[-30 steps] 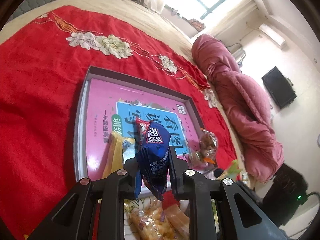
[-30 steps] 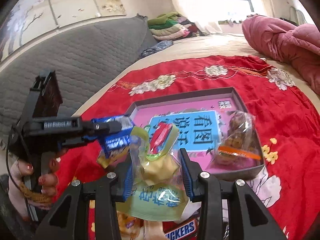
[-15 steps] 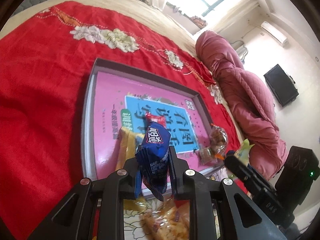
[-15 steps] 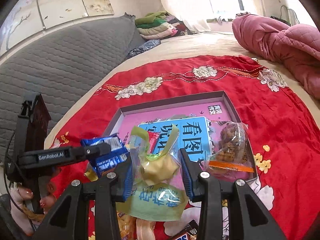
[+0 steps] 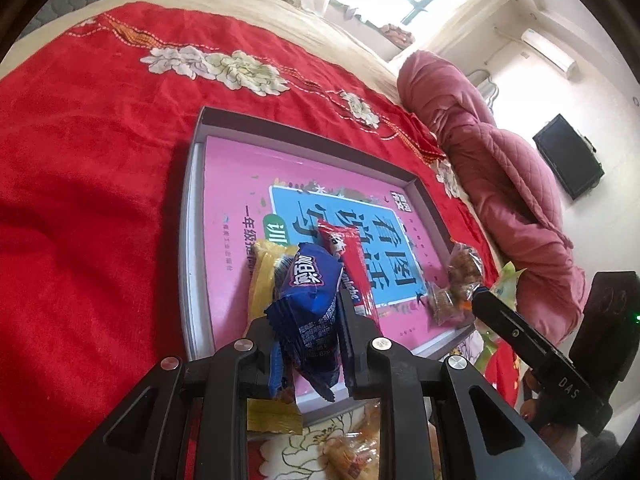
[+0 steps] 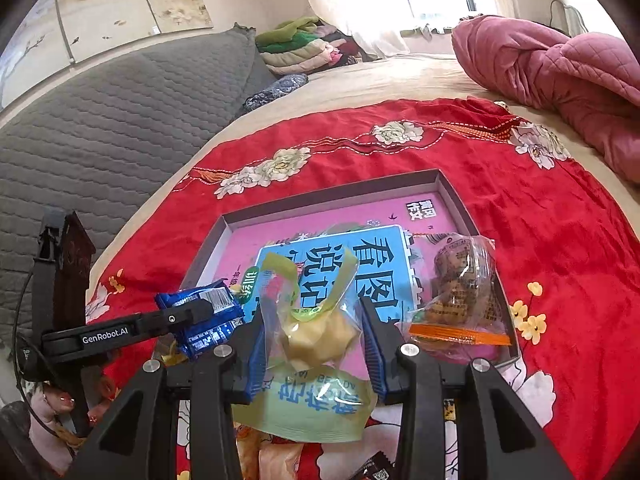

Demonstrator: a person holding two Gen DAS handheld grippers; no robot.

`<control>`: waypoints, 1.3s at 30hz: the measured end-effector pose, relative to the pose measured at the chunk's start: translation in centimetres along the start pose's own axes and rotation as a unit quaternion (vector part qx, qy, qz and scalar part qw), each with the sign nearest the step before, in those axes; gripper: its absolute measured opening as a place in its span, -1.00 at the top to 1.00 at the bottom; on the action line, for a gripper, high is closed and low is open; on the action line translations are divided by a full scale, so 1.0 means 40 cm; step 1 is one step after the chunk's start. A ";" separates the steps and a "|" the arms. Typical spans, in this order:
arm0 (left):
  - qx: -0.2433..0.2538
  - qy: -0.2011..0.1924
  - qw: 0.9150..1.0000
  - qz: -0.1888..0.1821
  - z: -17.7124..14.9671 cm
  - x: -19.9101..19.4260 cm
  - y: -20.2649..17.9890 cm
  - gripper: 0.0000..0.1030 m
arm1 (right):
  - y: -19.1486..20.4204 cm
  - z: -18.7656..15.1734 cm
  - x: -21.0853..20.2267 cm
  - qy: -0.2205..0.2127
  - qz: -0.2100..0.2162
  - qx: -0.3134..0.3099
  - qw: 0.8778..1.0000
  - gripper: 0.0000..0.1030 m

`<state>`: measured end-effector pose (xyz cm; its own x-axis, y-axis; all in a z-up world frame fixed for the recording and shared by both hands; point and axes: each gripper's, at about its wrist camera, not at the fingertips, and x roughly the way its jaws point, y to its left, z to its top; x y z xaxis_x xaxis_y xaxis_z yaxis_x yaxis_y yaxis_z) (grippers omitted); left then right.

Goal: Organize snacks
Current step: 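Carry the blue pack and pale green bag over the tray with both tools, then open the left tool on the tray releasing the blue pack while the right tool releases the green bag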

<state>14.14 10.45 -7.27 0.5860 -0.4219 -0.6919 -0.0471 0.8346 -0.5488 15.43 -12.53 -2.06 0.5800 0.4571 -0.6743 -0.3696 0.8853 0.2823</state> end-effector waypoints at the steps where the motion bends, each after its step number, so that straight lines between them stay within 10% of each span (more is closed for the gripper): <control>1: -0.002 0.000 1.000 -0.001 0.002 0.003 0.006 0.55 | -0.002 0.001 0.002 0.000 -0.001 0.002 1.000 0.20; 39: 0.006 0.011 1.000 -0.017 0.023 0.027 0.015 0.54 | 0.003 0.022 0.143 0.053 -0.115 -0.028 0.992 0.19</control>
<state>15.50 10.84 -7.91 0.5693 -0.4580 -0.6827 -0.0171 0.8237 -0.5668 19.35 -9.73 -5.31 0.5752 0.2296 -0.7851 -0.2775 0.9577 0.0767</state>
